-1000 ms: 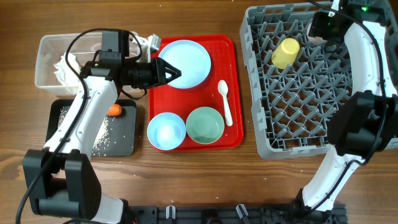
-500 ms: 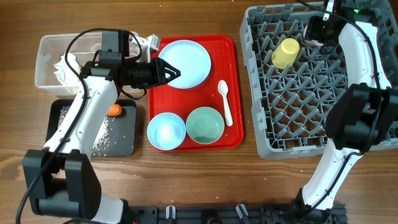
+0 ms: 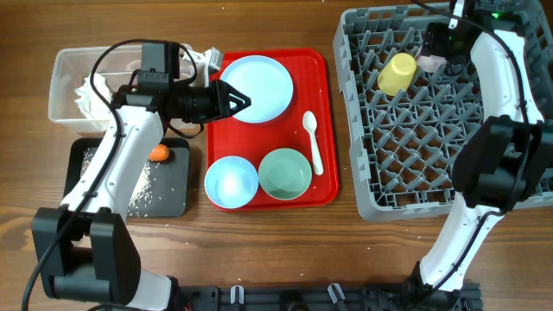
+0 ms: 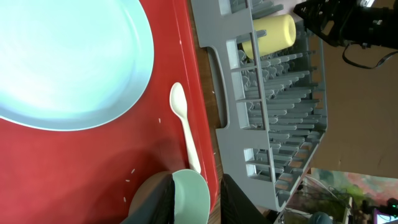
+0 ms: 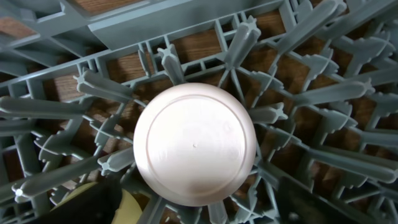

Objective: Sort waste into correct bins and load items into the dishwasher rack
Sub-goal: 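Lower the pink cup upside down into the rack and open the right gripper, then move the left gripper over the green bowl on the red tray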

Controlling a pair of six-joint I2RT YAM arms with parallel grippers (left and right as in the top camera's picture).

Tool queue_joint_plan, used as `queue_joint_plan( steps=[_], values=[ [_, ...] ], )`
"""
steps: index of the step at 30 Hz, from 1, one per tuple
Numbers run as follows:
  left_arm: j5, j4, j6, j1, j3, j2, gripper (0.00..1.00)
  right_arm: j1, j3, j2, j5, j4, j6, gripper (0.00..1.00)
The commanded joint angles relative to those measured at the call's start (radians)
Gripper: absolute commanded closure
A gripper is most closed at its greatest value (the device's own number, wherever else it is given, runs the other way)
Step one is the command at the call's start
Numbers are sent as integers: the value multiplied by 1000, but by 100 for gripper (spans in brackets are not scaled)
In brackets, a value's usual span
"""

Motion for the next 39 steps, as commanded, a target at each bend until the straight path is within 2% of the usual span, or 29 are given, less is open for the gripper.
queue_joint_plan(
  steps=[1, 7, 10, 13, 17, 24, 27, 30, 33, 39],
  values=[
    [-10, 0, 23, -4, 6, -6, 77, -2, 43, 6, -33, -3, -5, 15],
    [-42, 3, 7, -4, 7, -34, 78, -2, 145, -116, -136, -70, 20, 11],
    [-200, -23, -49, -4, 7, -93, 80, -2, 148, -196, -169, -100, 64, 1],
    [-385, -47, -107, -4, 7, -193, 82, -2, 148, -258, -198, -138, 66, 0],
    [-486, -49, -120, -3, 7, -336, 80, -2, 148, -293, -196, -198, 82, 0],
    [-491, -118, -119, -3, 7, -418, 74, -2, 140, -292, -196, -201, 82, 0],
    [-491, -166, -119, -4, 7, -418, 64, -2, 140, -292, -196, -201, 82, 0],
    [-491, -203, -118, -3, 7, -418, 60, -2, 140, -292, -196, -201, 82, 0],
    [-493, -214, -111, -3, 7, -418, 51, -2, 140, -292, -196, -201, 83, 0],
    [-495, -222, -112, -3, 6, -417, 49, -2, 140, -292, -196, -201, 82, 0]
  ],
)
